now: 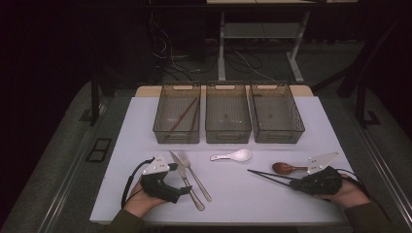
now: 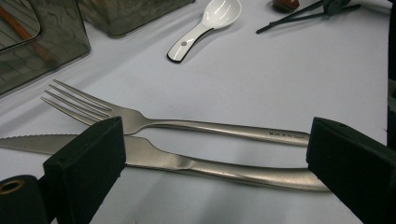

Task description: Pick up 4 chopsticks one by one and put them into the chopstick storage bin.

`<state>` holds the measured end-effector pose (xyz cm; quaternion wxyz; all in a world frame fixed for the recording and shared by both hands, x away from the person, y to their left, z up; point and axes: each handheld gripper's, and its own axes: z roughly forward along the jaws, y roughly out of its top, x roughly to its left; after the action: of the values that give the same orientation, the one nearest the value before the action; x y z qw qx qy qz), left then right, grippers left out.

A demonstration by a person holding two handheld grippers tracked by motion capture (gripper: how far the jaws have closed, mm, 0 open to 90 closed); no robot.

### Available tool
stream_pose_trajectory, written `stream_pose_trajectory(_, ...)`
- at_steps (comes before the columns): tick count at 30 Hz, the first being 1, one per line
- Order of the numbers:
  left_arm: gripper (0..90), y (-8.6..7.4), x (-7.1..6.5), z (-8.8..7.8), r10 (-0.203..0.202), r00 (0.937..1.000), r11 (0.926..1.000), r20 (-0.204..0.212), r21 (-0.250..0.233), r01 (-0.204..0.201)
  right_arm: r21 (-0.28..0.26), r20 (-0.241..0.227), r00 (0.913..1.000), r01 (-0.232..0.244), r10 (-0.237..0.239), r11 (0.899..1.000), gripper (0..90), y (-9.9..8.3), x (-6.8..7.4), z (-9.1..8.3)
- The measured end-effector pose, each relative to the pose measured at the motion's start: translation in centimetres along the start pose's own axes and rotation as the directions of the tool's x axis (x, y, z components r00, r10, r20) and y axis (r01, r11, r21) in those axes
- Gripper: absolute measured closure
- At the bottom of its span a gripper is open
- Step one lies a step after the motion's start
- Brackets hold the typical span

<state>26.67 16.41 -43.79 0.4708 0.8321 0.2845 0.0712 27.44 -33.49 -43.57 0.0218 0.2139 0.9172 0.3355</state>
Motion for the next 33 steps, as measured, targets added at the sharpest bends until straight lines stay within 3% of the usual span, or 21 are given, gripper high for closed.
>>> stream_pose_trajectory(23, 4.0, 0.0, -0.1, 0.1, 0.003, 1.0, 1.0, 0.004, 0.003, -0.003, -0.098, -0.025, 0.998, -0.06, 0.057, 0.993, 85.6, 1.5, 0.1, -0.6)
stream_pose_trajectory(33, 4.0, 0.0, -0.2, 0.2, 0.004, 1.0, 1.0, 0.007, 0.001, -0.004, -0.122, -0.02, 0.9976, -0.069, 0.067, 0.99, 85.6, 3.1, 0.1, -0.8)
